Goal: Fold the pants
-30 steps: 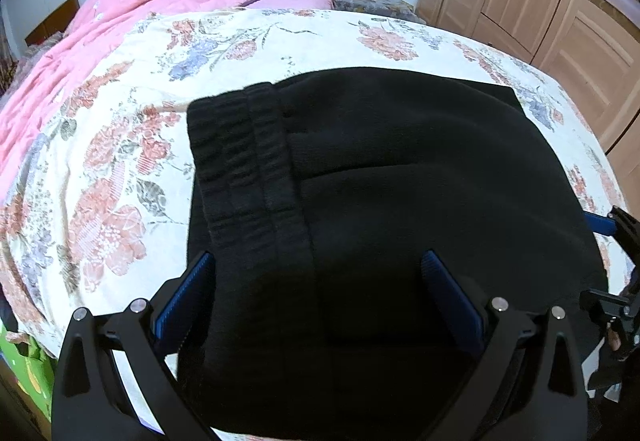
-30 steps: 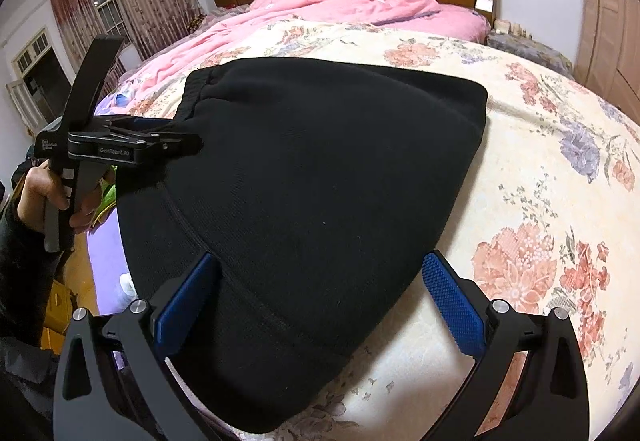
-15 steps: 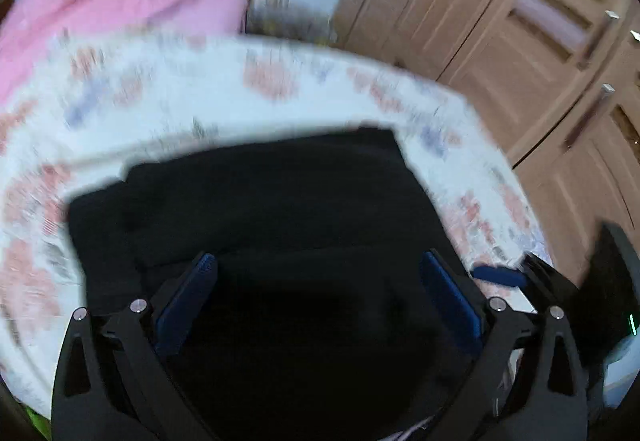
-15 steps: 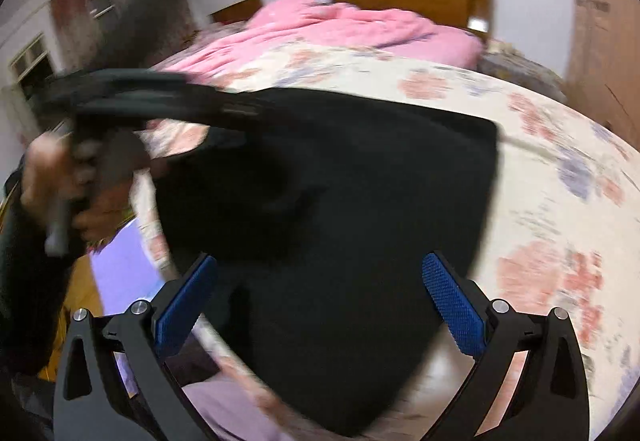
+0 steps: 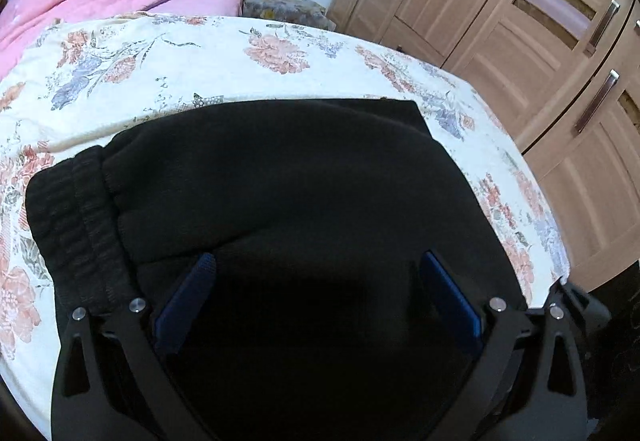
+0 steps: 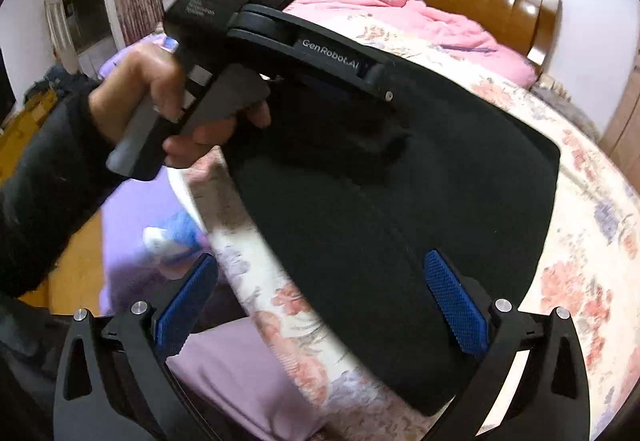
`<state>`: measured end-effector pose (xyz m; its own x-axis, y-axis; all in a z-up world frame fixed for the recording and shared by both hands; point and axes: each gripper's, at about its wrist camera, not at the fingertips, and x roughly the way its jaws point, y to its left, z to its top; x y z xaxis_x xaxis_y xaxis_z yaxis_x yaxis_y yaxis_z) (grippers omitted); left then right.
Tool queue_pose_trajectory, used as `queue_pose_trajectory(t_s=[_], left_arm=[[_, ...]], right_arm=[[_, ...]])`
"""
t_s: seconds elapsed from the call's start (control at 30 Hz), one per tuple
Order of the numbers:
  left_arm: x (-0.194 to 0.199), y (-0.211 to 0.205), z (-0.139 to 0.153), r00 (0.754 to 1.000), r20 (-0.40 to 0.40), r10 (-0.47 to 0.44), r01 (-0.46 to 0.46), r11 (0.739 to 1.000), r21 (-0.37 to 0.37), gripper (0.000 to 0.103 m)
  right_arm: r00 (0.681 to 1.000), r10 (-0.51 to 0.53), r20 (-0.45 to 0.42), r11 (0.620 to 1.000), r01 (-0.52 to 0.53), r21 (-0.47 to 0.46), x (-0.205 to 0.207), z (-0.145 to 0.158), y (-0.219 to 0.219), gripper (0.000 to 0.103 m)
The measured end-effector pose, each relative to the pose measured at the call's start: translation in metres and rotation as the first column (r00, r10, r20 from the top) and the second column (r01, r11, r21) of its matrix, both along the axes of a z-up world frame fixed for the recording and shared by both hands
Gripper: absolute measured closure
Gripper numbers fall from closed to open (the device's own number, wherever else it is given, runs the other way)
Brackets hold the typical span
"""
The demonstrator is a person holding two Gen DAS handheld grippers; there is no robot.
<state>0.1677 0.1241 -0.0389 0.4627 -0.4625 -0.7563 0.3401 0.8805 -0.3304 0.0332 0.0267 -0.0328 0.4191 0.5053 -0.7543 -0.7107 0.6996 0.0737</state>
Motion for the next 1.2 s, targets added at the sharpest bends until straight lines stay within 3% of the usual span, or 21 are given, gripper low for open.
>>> queue_pose_trajectory(t_s=[0.1, 0.17, 0.23, 0.3, 0.33, 0.4, 0.43, 0.5, 0.53, 0.6, 0.7, 0.73, 0.8, 0.87, 0.93, 1.03, 1.1, 1.2], left_arm=[[-0.003, 0.007, 0.000, 1.000, 0.017, -0.015, 0.015, 0.999, -0.029, 0.002], [-0.008, 0.006, 0.000, 0.999, 0.033, -0.020, 0.021, 1.000, -0.022, 0.002], [-0.013, 0.003, 0.000, 0.999, 0.046, -0.017, 0.017, 1.000, 0.002, 0.002], [-0.022, -0.004, 0.001, 0.998, 0.065, -0.005, 0.002, 0.999, 0.051, 0.002], [-0.025, -0.006, 0.002, 0.997, 0.073, -0.003, -0.002, 0.998, 0.070, 0.002], [-0.032, -0.012, 0.000, 0.995, 0.095, -0.008, -0.004, 0.992, 0.124, 0.002], [-0.033, -0.013, -0.001, 0.995, 0.099, -0.011, -0.002, 0.991, 0.135, 0.002], [-0.034, -0.013, -0.003, 0.994, 0.112, -0.015, -0.002, 0.990, 0.144, 0.002], [-0.035, -0.013, -0.004, 0.993, 0.116, -0.017, -0.001, 0.988, 0.153, 0.002], [-0.036, -0.015, -0.006, 0.992, 0.126, -0.026, 0.004, 0.985, 0.171, 0.002], [-0.038, -0.011, -0.007, 0.989, 0.142, -0.029, 0.007, 0.988, 0.155, 0.002], [-0.038, -0.010, -0.008, 0.989, 0.146, -0.031, 0.008, 0.988, 0.151, 0.002], [-0.040, -0.010, -0.008, 0.987, 0.160, -0.030, 0.005, 0.988, 0.153, 0.002], [-0.040, -0.011, -0.009, 0.986, 0.167, -0.027, 0.000, 0.987, 0.160, 0.002], [-0.041, -0.010, -0.008, 0.986, 0.165, -0.025, -0.002, 0.987, 0.160, 0.002], [-0.046, -0.008, -0.005, 0.987, 0.160, -0.021, -0.005, 0.987, 0.161, 0.002], [-0.057, -0.003, 0.003, 0.985, 0.171, 0.007, -0.033, 0.988, 0.148, 0.002], [-0.091, 0.022, 0.019, 0.973, 0.220, 0.068, -0.077, 0.996, 0.033, 0.002]], right_arm=[[0.995, 0.093, -0.040, 0.994, -0.090, 0.066, 0.005, 0.018, -0.015, 0.005], [1.000, 0.022, -0.014, 0.990, -0.019, 0.139, 0.028, 0.035, -0.036, 0.005], [0.992, -0.095, -0.081, 0.967, 0.112, 0.230, 0.077, 0.042, -0.061, 0.005], [0.967, -0.160, -0.198, 0.929, 0.215, 0.302, 0.127, 0.037, -0.074, 0.004], [0.942, -0.133, -0.309, 0.896, 0.247, 0.369, 0.160, 0.027, -0.075, 0.004], [0.901, -0.078, -0.426, 0.855, 0.280, 0.437, 0.193, 0.012, -0.069, 0.004], [0.878, -0.071, -0.473, 0.852, 0.300, 0.430, 0.213, 0.002, -0.057, 0.004], [0.874, -0.069, -0.481, 0.877, 0.283, 0.389, 0.232, -0.009, -0.043, 0.004], [0.873, -0.113, -0.475, 0.897, 0.296, 0.329, 0.244, -0.016, -0.036, 0.005], [0.869, -0.230, -0.439, 0.901, 0.360, 0.241, 0.260, -0.016, -0.039, 0.006], [0.852, -0.257, -0.457, 0.841, 0.430, 0.329, 0.263, -0.005, -0.052, 0.005], [0.860, -0.217, -0.461, 0.830, 0.412, 0.377, 0.258, 0.001, -0.051, 0.005], [0.875, -0.113, -0.470, 0.832, 0.342, 0.437, 0.250, 0.007, -0.037, 0.005], [0.866, -0.026, -0.500, 0.852, 0.280, 0.442, 0.248, 0.000, -0.016, 0.004], [0.850, -0.073, -0.521, 0.894, 0.287, 0.344, 0.255, -0.017, 0.002, 0.004], [0.865, -0.158, -0.476, 0.896, 0.329, 0.300, 0.266, -0.016, 0.004, 0.005], [0.861, -0.180, -0.475, 0.882, 0.355, 0.310, 0.267, -0.011, 0.003, 0.005], [0.897, -0.077, -0.435, 0.888, 0.261, 0.379, 0.248, 0.013, 0.018, 0.005]])
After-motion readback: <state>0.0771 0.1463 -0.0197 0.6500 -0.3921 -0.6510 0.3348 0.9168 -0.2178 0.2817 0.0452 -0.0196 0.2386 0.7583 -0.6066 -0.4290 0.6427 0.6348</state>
